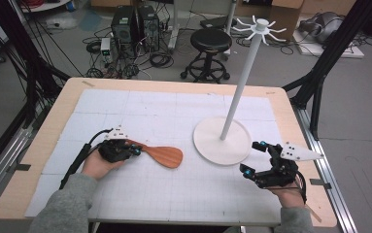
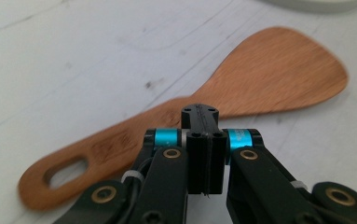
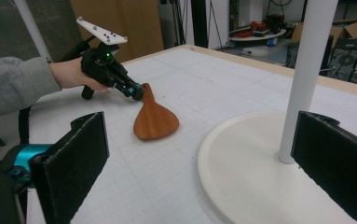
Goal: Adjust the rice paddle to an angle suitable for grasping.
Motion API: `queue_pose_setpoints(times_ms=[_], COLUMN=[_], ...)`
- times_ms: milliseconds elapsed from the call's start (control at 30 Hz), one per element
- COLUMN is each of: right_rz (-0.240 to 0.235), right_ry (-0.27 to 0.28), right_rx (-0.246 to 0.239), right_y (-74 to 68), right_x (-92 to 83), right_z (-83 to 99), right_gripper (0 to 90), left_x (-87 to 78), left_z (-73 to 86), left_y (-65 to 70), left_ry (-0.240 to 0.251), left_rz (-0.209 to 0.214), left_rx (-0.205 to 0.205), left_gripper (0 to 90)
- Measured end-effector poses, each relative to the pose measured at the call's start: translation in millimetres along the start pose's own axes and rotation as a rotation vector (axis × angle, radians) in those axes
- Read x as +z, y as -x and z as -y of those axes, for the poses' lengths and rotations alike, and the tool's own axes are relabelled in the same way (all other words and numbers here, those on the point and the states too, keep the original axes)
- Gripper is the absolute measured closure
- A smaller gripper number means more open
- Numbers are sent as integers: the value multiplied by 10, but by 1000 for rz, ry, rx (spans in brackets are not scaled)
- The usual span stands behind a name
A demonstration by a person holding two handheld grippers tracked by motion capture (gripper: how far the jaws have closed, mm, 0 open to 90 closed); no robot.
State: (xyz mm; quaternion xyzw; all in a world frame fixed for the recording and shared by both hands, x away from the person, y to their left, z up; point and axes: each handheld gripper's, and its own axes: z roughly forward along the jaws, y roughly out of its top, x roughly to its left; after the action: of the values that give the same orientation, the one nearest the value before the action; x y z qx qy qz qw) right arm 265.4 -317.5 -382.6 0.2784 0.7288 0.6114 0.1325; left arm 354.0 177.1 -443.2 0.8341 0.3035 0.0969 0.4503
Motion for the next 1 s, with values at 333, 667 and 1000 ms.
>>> queue_pose_setpoints(times_ms=[333, 667, 1000], right_rz=[-12, -14, -21], right_ry=[25, 33, 10], right_rx=[0, 11, 3], right_y=[-2, -15, -24], right_x=[-12, -21, 12], right_z=[-7, 9, 31], right_gripper=[29, 29, 29], left_x=[267, 612, 932], left_z=[-372, -542, -706], left_y=[267, 312, 382], left_ry=[55, -27, -92], left_rz=[98, 75, 75], left_rx=[58, 83, 91], left_gripper=[896, 896, 896])
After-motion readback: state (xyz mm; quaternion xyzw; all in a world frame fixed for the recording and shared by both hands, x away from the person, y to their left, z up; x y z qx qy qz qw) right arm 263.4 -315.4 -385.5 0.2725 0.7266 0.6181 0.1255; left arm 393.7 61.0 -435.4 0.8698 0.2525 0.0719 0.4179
